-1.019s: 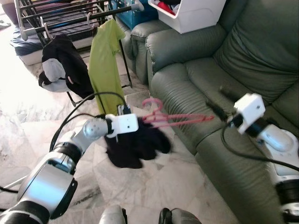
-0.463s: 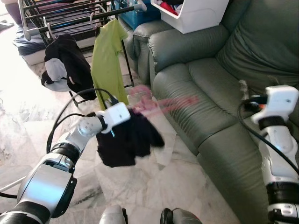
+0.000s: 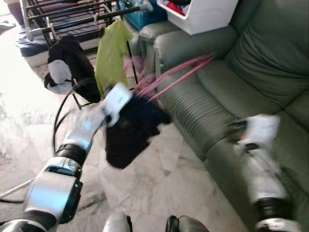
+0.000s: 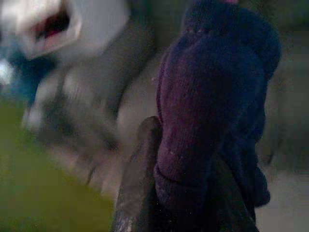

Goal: Hang hanger

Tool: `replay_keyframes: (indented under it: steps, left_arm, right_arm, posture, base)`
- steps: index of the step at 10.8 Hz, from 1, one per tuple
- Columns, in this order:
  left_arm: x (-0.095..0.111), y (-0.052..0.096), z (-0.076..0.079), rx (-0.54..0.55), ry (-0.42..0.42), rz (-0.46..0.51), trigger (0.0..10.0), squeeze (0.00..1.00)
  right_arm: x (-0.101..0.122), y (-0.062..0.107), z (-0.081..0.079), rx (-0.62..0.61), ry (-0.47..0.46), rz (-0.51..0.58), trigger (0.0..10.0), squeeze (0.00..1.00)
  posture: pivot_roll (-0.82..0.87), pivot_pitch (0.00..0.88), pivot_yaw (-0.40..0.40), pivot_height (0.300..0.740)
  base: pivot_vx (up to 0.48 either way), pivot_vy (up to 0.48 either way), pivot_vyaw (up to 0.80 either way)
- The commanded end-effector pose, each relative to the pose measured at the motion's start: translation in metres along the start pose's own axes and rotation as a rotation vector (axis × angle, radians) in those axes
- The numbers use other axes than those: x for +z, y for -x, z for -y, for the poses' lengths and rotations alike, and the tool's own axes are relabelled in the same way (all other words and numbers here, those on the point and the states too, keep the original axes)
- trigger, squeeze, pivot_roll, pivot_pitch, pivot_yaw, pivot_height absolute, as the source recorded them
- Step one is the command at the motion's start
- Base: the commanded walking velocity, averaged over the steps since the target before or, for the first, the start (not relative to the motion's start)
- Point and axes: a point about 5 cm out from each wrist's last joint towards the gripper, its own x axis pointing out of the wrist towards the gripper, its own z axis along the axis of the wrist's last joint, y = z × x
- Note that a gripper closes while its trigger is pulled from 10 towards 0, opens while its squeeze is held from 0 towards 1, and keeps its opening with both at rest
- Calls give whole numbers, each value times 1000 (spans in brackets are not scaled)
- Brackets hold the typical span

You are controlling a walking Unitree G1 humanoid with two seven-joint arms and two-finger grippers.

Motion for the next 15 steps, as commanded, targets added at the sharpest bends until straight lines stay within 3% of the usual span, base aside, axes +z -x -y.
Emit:
replay_keyframes:
  steps: [1, 2, 5, 6, 9, 12, 15]
  left_arm:
    - [5, 2, 4, -54, -8, 38, 0, 0]
    - [11, 7, 16, -156, -53, 71, 0, 0]
    - [18, 8, 27, -266, -114, 96, 0, 0]
    - [26, 4, 28, -254, -106, 124, 0, 0]
    - [28, -4, 30, -225, -124, 114, 0, 0]
    - [34, -6, 29, -220, -124, 128, 0, 0]
    - [25, -4, 23, -178, -124, 92, 0, 0]
  right_arm:
    - [2, -2, -1, 15, 2, -6, 10000, 553]
    - [1, -4, -17, 108, -22, -36, 10000, 0]
    - [3, 0, -35, 326, -87, -60, 10000, 0]
    - [1, 4, -39, 399, -115, -92, 10000, 0]
    - [23, 17, -57, 605, -184, 13, 10000, 0]
    - [28, 21, -57, 648, -206, 28, 10000, 0]
    - [30, 27, -54, 687, -202, 35, 10000, 0]
  posture:
    - [-44, 77, 20, 740]
    - [-34, 80, 24, 740]
    - [-39, 82, 27, 740]
    - [-43, 82, 27, 740]
    - [-49, 83, 26, 740]
    - [-48, 84, 26, 740]
    - [-51, 82, 29, 740]
  base:
    - [0, 0, 0]
    - [0, 0, 0]
    - [0, 0, 0]
    - [0, 0, 0]
    - [0, 0, 0]
    - [0, 0, 0]
    - [0, 0, 0]
